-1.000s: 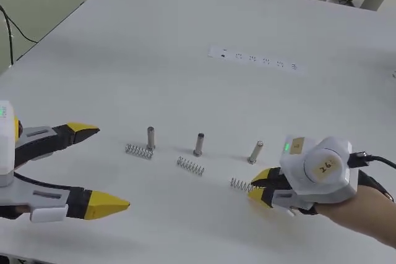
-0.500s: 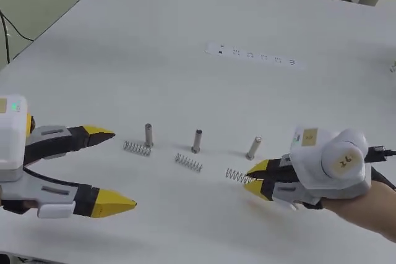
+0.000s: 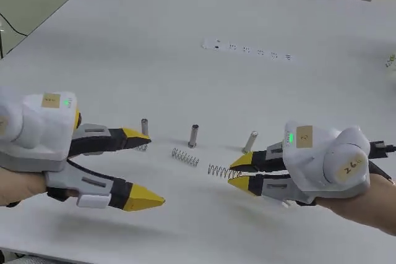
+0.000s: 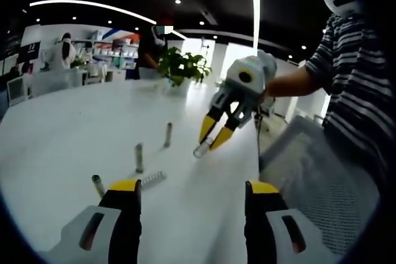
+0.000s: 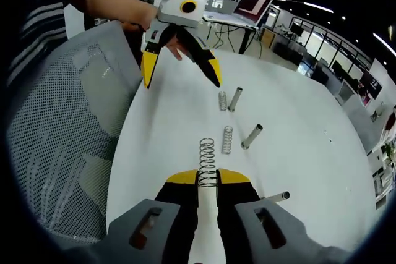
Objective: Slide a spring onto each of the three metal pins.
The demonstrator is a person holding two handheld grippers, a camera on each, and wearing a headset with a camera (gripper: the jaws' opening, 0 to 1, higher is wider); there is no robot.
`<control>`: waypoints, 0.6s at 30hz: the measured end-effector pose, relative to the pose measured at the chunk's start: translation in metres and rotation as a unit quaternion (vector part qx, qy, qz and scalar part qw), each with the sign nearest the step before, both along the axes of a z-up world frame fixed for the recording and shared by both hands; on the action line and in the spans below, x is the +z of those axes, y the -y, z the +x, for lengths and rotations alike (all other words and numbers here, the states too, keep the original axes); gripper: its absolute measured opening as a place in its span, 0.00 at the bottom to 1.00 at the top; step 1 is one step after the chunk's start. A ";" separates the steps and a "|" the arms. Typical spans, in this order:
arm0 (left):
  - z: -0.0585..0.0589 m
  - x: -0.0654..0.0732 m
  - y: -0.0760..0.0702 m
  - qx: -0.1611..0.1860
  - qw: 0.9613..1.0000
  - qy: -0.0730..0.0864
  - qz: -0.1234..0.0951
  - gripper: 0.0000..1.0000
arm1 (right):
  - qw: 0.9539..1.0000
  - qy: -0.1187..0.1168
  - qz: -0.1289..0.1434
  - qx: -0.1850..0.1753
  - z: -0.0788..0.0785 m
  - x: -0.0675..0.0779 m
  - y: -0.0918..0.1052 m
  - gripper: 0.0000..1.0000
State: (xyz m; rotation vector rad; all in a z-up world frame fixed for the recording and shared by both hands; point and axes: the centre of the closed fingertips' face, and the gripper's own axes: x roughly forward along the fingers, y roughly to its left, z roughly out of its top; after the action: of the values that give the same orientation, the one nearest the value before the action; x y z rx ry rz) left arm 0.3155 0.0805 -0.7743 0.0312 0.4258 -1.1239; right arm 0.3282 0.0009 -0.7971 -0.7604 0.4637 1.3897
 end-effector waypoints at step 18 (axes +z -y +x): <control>0.006 0.011 0.039 -0.076 0.997 0.027 0.004 0.40 | 0.999 -0.003 0.033 0.011 -0.008 0.017 -0.014 0.08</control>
State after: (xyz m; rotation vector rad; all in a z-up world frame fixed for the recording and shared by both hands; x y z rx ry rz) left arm 0.3217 0.0414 -0.7634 0.1013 0.3840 -1.2677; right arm 0.3204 0.0152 -0.7798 -0.7098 0.4117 1.4216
